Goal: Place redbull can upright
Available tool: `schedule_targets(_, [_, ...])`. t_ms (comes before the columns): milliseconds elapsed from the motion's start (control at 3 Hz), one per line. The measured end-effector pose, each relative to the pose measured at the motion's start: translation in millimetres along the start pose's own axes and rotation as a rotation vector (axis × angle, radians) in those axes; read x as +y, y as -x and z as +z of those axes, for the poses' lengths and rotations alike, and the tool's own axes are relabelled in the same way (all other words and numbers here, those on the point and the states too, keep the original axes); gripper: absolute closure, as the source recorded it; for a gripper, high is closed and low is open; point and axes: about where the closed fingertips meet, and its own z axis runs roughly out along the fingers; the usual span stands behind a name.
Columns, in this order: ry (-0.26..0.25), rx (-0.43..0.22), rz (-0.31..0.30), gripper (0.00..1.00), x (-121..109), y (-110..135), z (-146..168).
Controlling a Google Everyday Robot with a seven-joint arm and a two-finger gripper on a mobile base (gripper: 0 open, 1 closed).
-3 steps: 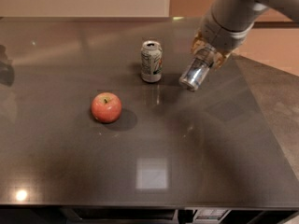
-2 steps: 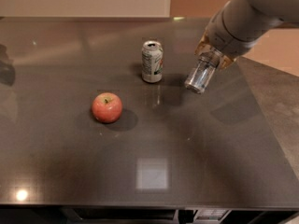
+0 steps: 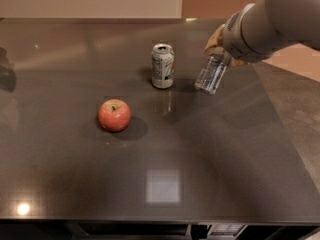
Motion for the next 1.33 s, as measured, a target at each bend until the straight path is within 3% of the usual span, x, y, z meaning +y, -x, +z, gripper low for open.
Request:
schedule_targets(667, [-0.001, 0.001, 0.001, 1.00, -1, 0, 0])
schedule_targets(1000, [-0.151, 0.083, -0.325, 1.00, 0, 14, -9])
schedule_targets(1333, [-0.203, 0.107, -0.390, 1.00, 2, 20, -12])
